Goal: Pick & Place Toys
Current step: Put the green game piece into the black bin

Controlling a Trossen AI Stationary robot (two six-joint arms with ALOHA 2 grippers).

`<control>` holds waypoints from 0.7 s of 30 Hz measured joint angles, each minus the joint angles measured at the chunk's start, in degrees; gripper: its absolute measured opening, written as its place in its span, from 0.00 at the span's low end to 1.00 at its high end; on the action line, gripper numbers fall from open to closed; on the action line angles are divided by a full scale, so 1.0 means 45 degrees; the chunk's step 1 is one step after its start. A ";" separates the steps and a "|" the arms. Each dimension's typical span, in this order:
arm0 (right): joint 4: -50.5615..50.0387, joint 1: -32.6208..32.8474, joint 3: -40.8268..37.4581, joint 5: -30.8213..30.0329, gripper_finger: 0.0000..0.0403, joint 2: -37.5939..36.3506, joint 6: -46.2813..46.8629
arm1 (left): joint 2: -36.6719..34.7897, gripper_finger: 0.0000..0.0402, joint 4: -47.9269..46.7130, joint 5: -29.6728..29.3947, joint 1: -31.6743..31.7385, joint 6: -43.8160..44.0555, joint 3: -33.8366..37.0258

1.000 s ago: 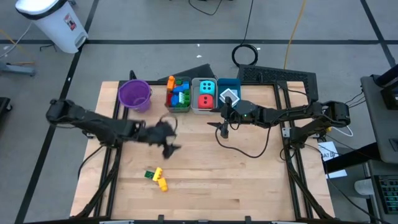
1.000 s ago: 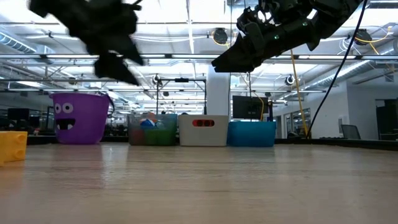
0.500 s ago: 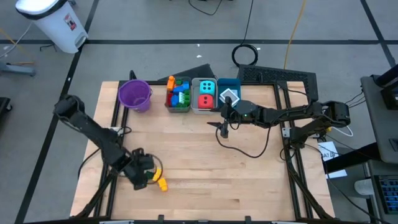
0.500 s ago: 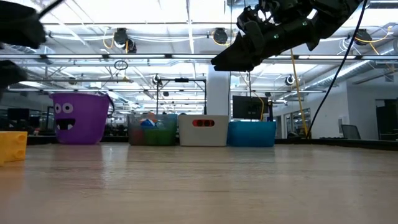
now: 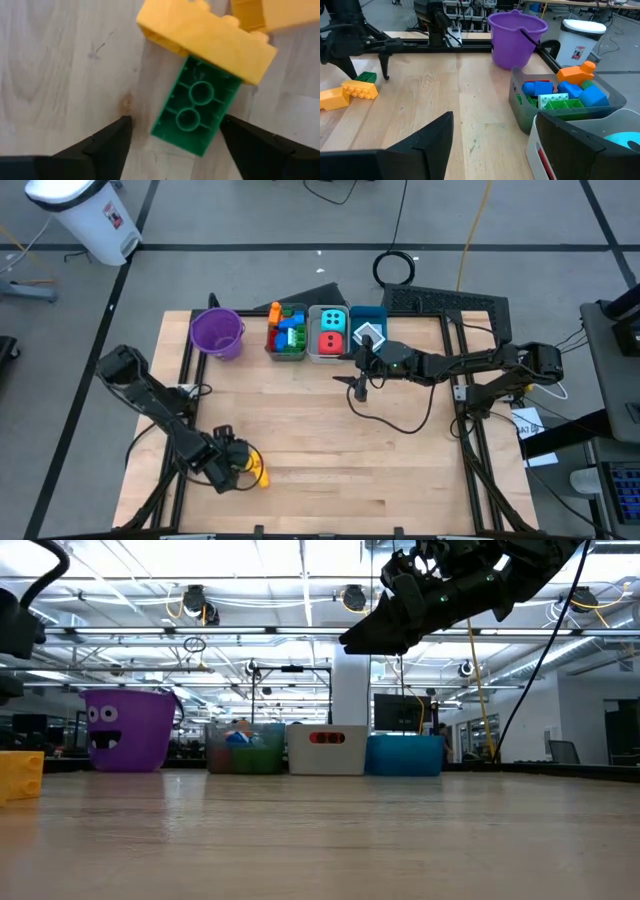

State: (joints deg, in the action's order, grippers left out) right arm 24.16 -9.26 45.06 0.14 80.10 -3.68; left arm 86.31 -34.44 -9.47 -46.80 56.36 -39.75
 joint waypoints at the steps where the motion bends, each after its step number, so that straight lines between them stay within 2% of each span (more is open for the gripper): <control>1: 0.0000 -0.0002 0.0000 -0.0005 0.64 0.0001 0.0000 | 0.0054 0.75 0.0159 0.0034 0.0050 -0.0229 0.0000; 6: 0.0071 0.0000 0.0000 -0.0005 0.64 0.0003 0.0000 | 0.0107 0.54 0.1063 -0.0359 0.0253 -0.1007 0.0024; 11: 0.0087 -0.0001 0.0000 -0.0003 0.64 0.0001 0.0000 | 0.0160 0.36 0.1629 -0.2257 0.0499 -0.0791 0.0044; 16: 0.0087 0.0000 0.0000 -0.0005 0.64 0.0000 0.0000 | 0.0152 0.36 0.1988 -0.4052 0.1378 -0.0834 0.0044; 21: 0.0122 -0.0002 0.0000 -0.0005 0.64 0.0004 0.0003 | 0.0142 0.41 0.2685 -0.5050 0.2824 -0.1104 0.0034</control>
State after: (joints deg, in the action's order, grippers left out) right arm 24.71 -9.27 45.06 0.12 80.12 -3.67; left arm 86.95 -22.35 -32.20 -34.10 51.39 -39.59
